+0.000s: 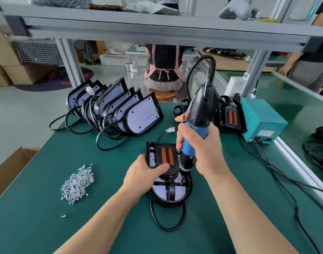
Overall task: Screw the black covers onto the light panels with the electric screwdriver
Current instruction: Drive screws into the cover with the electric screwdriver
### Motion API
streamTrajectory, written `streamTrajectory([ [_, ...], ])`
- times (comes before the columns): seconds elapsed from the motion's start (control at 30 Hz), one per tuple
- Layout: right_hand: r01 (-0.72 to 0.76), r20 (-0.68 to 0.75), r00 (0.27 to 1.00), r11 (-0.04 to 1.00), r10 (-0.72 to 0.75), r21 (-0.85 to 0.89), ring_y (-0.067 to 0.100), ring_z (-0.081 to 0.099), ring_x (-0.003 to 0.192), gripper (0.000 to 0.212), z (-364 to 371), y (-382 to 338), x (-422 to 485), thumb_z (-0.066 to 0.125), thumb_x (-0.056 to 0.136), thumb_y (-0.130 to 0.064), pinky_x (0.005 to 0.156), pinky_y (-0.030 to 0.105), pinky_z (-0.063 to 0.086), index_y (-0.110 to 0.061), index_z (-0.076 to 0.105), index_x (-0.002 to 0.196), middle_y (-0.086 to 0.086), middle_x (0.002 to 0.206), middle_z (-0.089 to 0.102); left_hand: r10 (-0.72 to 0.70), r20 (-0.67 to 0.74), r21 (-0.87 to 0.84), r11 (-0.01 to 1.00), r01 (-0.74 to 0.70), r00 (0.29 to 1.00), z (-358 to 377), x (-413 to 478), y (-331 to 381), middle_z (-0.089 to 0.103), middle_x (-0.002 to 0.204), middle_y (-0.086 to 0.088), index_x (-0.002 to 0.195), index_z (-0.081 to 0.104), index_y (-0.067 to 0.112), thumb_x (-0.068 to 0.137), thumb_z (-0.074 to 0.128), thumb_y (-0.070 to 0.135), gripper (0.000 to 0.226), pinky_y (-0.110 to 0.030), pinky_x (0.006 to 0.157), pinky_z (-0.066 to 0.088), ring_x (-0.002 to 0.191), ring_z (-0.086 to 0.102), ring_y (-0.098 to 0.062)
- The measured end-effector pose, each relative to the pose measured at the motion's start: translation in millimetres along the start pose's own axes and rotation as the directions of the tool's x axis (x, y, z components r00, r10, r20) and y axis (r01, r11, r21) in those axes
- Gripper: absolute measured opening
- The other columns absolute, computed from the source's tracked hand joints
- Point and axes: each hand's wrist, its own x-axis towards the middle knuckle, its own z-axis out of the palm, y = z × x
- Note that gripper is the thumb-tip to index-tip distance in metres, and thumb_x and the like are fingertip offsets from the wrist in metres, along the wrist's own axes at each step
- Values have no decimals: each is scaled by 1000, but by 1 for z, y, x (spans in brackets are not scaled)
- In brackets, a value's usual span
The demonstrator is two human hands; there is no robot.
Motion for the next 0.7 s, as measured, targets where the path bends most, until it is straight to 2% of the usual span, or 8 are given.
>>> streamTrajectory([
  [0.13, 100, -68, 993, 993, -95, 67, 16, 52, 50, 13, 2, -35, 11, 71, 83, -26, 55, 23, 46, -15, 66, 89, 1, 58, 57, 14, 0, -16, 1000, -14, 1000, -1, -3, 0, 70, 94, 13, 96, 59, 31, 59, 74, 60, 50, -38, 88, 54, 91, 65, -10],
  [0.27, 160, -287, 949, 983, -128, 91, 15, 52, 50, 29, -3, -64, 9, 73, 84, -33, 53, 21, 44, -9, 59, 93, 1, 58, 57, 39, -1, 12, 999, -39, 999, -5, -10, -8, 69, 92, 14, 94, 60, 31, 63, 73, 61, 45, -31, 78, 52, 89, 63, -7],
  [0.37, 137, -473, 878, 986, -74, 100, 13, 51, 50, 29, -12, -69, -10, 71, 91, -29, 52, 19, 43, -7, 55, 100, 0, 57, 56, 82, -35, 118, 990, -78, 996, -8, -20, -18, 67, 87, 17, 90, 59, 33, 71, 71, 65, 39, -22, 65, 43, 82, 60, 0],
  [0.43, 114, -540, 842, 983, -18, 144, 11, 52, 52, 26, -19, -67, -25, 70, 93, -29, 55, 22, 45, -9, 55, 99, -3, 59, 57, 117, -63, 196, 975, -102, 991, -12, -27, -24, 65, 82, 19, 85, 57, 34, 75, 68, 67, 36, -17, 61, 38, 77, 57, 5],
  [0.6, 66, -617, 782, 975, 81, 212, 11, 54, 55, 21, -26, -57, -52, 70, 92, -36, 57, 19, 48, -18, 59, 91, -7, 63, 57, 136, -53, 221, 968, -121, 989, -20, -35, -32, 66, 78, 17, 83, 59, 32, 73, 67, 68, 38, -16, 58, 38, 74, 58, 4],
  [0.7, 33, -642, 757, 974, 123, 225, 11, 55, 56, 21, -24, -51, -58, 70, 93, -37, 59, 20, 49, -19, 61, 91, -7, 64, 58, 141, -48, 185, 974, -130, 989, -19, -36, -32, 69, 82, 17, 89, 63, 33, 73, 68, 67, 37, -18, 64, 44, 79, 61, 3],
])
